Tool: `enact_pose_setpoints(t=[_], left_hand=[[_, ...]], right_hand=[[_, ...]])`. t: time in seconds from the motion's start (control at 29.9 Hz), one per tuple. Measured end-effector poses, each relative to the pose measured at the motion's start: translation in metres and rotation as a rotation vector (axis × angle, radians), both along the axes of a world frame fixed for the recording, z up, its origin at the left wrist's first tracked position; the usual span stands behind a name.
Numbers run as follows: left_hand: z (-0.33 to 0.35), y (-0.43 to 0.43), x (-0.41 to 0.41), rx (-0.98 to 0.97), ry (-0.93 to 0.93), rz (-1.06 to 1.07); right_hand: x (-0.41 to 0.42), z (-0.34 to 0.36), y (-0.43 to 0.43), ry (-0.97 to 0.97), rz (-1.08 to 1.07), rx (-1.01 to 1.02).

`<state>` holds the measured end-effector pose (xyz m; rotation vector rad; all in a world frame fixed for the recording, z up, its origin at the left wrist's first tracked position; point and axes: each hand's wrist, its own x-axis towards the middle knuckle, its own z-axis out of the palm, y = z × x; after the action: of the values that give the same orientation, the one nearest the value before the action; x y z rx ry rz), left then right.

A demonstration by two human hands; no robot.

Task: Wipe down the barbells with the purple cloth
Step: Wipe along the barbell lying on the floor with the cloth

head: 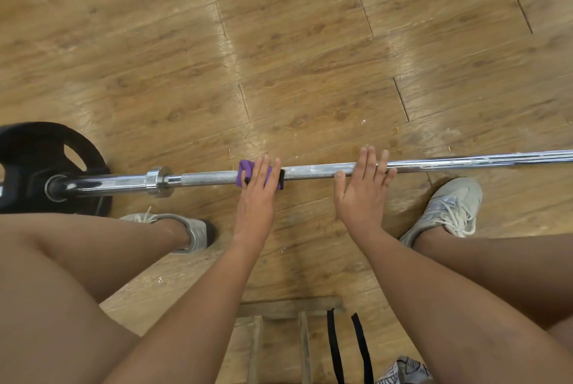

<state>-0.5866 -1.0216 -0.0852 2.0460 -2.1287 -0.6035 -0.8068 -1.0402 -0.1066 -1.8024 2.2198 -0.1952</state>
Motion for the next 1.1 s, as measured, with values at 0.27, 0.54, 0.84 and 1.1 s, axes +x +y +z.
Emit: enact_pose_setpoints(t=[0.27,0.54,0.84,1.1], left_hand=[[0.001,-0.031,-0.001,-0.016,-0.023,0.004],[-0.007,-0.064,-0.023,-0.076,-0.026,-0.088],[-0.005,-0.096,-0.008,-0.071,0.092,0.247],[-0.008,-0.108,-0.025,-0.104,0.096,0.156]], right_hand=[[0.002,-0.002,-0.021,0.010,-0.002,-0.037],[0.006,0.003,-0.049,-0.002,-0.016,-0.026],[0.011,0.005,-0.075,0.000,-0.028,-0.034],[0.013,0.003,-0.094,-0.004,-0.039,-0.045]])
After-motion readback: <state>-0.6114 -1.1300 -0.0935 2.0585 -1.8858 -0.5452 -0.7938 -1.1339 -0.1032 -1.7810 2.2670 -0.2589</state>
